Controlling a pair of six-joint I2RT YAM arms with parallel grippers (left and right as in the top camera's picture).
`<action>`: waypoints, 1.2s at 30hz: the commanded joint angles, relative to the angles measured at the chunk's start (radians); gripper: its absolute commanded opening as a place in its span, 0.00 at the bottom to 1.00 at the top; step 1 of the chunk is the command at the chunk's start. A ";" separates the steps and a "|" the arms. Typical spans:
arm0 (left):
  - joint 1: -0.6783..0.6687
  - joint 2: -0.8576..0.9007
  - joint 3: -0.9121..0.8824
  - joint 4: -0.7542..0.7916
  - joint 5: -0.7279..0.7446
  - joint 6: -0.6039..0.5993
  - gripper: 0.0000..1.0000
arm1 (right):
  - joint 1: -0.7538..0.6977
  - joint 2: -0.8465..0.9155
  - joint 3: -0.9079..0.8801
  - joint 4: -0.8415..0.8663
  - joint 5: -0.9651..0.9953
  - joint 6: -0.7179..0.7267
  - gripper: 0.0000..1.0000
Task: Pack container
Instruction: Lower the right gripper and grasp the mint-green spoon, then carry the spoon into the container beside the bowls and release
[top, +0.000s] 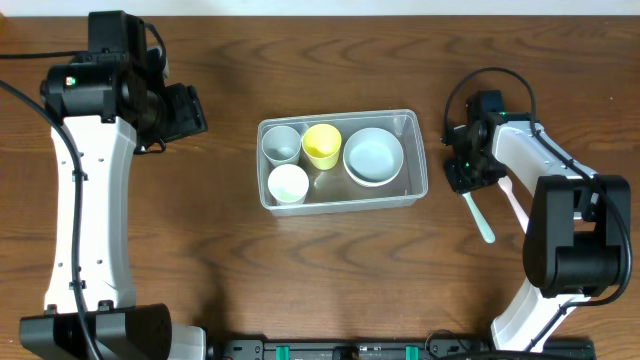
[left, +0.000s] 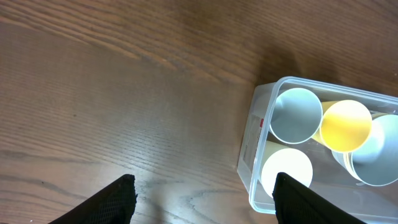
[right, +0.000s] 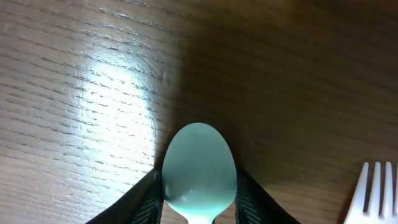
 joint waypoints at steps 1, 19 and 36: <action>0.004 0.006 -0.010 -0.005 -0.001 0.003 0.71 | 0.008 0.033 0.005 0.002 0.013 0.006 0.35; 0.004 0.006 -0.010 -0.004 -0.001 0.003 0.71 | 0.008 0.033 0.005 0.003 0.013 0.006 0.12; 0.004 0.006 -0.010 -0.004 -0.001 0.003 0.71 | 0.102 -0.208 0.436 -0.264 -0.040 0.026 0.01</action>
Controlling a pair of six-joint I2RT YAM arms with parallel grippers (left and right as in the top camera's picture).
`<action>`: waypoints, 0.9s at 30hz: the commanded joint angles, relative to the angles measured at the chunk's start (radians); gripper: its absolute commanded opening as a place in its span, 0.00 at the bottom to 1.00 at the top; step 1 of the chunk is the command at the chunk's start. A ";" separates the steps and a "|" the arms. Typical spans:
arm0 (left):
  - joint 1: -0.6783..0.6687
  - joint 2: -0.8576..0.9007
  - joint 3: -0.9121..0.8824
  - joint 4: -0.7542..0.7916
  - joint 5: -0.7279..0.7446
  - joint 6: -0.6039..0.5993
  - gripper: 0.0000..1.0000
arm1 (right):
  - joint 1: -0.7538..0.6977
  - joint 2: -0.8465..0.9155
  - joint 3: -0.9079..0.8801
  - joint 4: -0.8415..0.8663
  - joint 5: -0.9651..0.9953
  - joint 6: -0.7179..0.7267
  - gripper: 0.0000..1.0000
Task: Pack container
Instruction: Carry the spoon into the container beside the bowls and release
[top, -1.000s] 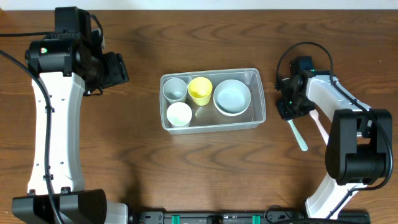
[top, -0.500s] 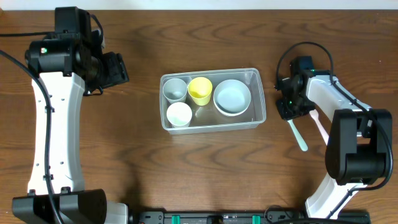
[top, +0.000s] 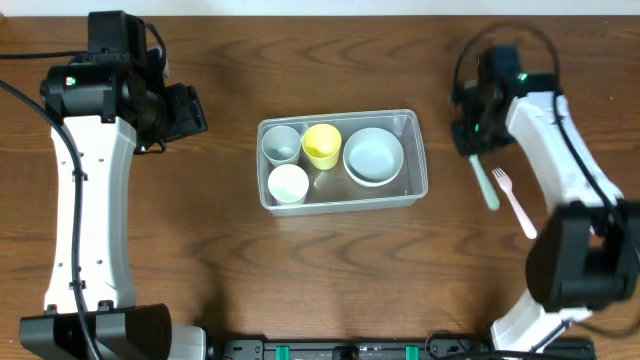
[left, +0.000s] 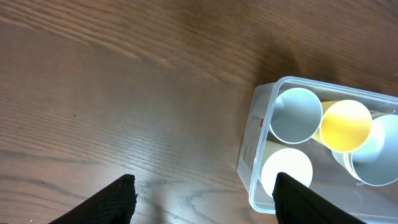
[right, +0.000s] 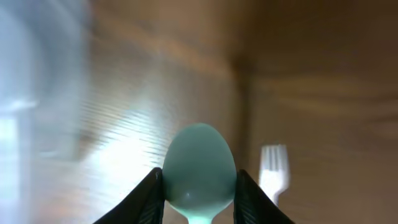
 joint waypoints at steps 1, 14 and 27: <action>0.004 0.006 -0.010 -0.004 -0.001 0.003 0.71 | 0.098 -0.130 0.133 -0.032 -0.031 -0.039 0.01; 0.004 0.006 -0.010 -0.005 -0.002 0.003 0.71 | 0.550 -0.105 0.139 0.007 -0.031 -0.204 0.01; 0.004 0.006 -0.010 -0.019 -0.002 0.003 0.71 | 0.627 0.076 0.127 0.000 -0.031 -0.254 0.01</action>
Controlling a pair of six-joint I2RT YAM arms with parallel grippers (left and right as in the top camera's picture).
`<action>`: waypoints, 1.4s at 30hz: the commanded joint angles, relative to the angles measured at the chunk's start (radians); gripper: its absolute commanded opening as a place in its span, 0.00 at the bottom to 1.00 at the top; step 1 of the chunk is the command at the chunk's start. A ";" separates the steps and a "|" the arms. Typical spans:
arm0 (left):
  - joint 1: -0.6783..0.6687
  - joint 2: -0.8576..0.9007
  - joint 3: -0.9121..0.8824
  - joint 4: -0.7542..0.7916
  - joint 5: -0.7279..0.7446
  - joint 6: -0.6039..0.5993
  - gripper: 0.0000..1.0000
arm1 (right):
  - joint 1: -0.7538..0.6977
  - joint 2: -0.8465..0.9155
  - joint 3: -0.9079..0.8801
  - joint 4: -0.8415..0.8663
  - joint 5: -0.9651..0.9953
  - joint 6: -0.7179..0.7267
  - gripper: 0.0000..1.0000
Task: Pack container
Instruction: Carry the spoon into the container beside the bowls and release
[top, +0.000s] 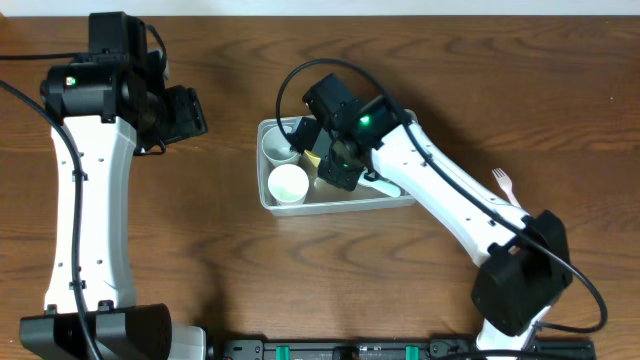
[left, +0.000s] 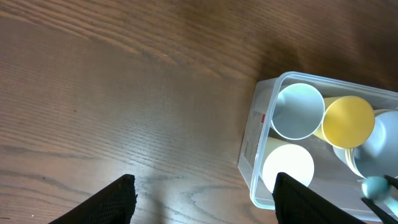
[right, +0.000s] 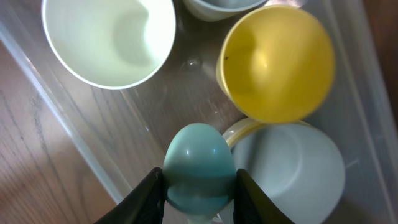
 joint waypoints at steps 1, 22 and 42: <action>0.004 0.006 -0.010 -0.003 -0.001 0.003 0.71 | 0.006 0.011 -0.001 0.001 0.003 -0.020 0.01; 0.004 0.006 -0.010 -0.003 -0.001 0.003 0.71 | 0.005 0.011 -0.001 -0.047 0.003 -0.042 0.36; 0.004 0.006 -0.010 -0.003 -0.001 0.003 0.71 | 0.001 0.007 0.012 -0.029 0.043 0.113 0.50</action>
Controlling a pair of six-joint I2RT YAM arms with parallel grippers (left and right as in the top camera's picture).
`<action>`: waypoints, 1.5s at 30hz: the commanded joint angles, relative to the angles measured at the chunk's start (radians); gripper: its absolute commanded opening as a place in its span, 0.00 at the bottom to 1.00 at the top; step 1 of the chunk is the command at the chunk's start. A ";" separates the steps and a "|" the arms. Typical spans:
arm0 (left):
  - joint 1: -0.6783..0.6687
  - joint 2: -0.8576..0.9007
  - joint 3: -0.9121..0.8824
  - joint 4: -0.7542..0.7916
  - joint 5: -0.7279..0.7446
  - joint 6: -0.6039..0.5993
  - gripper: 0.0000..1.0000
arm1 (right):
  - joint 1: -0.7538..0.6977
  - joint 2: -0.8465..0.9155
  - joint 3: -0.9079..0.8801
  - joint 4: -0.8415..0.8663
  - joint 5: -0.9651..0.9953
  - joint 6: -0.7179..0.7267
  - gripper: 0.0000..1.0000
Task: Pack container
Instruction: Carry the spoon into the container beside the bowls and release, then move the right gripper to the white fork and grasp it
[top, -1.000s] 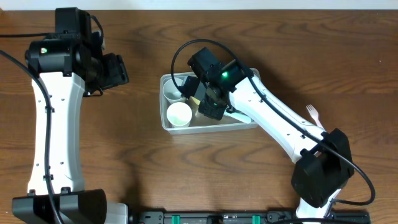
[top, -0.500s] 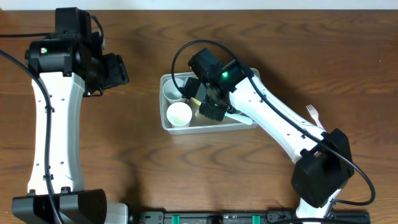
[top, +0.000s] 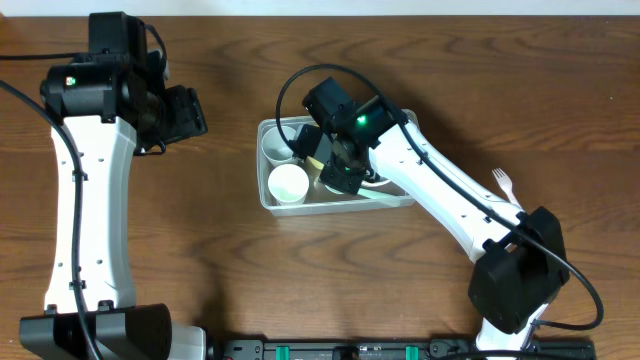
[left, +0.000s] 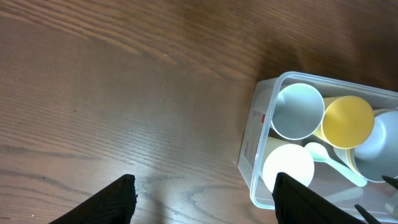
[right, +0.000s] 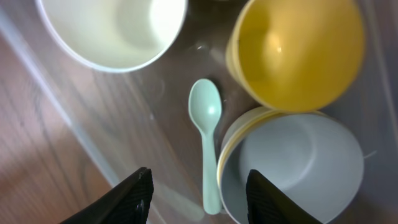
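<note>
The clear plastic container (top: 268, 197) sits mid-table holding a pale blue cup (left: 298, 111), a yellow cup (right: 297, 48), a white cup (right: 112, 28) and a stack of bowls (right: 298, 168). A mint green spoon (right: 208, 143) lies on the container floor between the white cup and the bowls. My right gripper (right: 199, 199) hovers open right above the spoon, holding nothing. My left gripper (left: 202, 199) is open over bare table, left of the container. A white fork (top: 505, 185) lies on the table to the right.
The wooden table (top: 200, 270) surrounds the container. My right arm (top: 440, 190) stretches across the container's right half. The left arm (top: 85, 170) stands along the table's left side.
My right gripper has opened and let go of the green spoon, which now lies on the container floor beside the bowls. The left arm has not moved.
My right gripper was shut on the green spoon on the table at the right, beside the fork. Then it held the spoon lifted further back, then over the container's cups and bowls. Now the spoon rests inside and the gripper is open.
</note>
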 joint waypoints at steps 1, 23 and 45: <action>0.004 0.006 -0.010 -0.003 -0.001 0.003 0.72 | -0.002 -0.007 0.024 0.006 0.061 0.142 0.51; 0.004 0.006 -0.010 -0.003 -0.008 0.003 0.71 | -0.846 -0.203 0.000 -0.069 0.063 0.177 0.99; 0.004 0.006 -0.010 -0.003 -0.008 0.003 0.71 | -0.904 -0.007 -0.421 0.289 -0.025 0.081 0.98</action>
